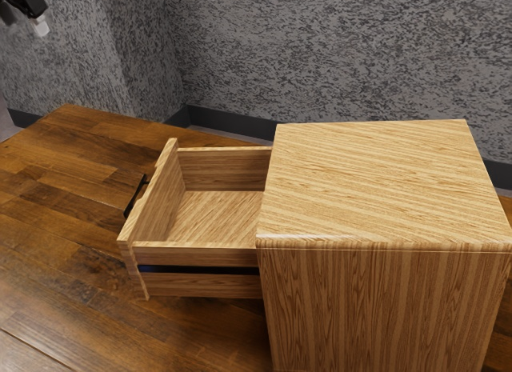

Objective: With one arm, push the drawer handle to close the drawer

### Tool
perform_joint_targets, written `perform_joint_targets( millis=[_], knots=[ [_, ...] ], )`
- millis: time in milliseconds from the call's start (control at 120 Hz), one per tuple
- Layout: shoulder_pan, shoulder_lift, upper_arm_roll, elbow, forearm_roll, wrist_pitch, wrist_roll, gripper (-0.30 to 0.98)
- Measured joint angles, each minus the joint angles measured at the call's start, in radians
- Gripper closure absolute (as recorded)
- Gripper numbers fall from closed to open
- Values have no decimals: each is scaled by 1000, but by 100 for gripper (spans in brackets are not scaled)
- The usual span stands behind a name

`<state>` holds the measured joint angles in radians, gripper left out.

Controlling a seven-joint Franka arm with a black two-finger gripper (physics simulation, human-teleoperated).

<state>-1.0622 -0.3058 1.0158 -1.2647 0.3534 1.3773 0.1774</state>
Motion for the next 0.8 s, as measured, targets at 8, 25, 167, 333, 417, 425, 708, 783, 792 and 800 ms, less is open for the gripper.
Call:
perform_joint_targets(
  millis=[8, 25, 167, 333, 417, 425, 708, 783, 792, 800],
  knots=[
    [-1, 0, -2, 2, 1, -3, 2, 0],
    [-2, 0, -6, 5, 2, -10, 6, 0],
    [-4, 2, -21, -19, -14, -50, 33, 0],
    [168, 10, -158, -127, -32, -81, 79, 0],
    [262, 3, -209, -199, -45, -88, 109, 2],
    [270, 2, -214, -205, -46, -89, 112, 4],
    [411, -58, -259, -458, -6, -53, 199, 60],
    [412, -62, -252, -519, 11, -23, 221, 67],
    [412, -62, -251, -524, 13, -20, 223, 67],
    [412, -62, -250, -530, 14, -16, 225, 68]
  ],
)
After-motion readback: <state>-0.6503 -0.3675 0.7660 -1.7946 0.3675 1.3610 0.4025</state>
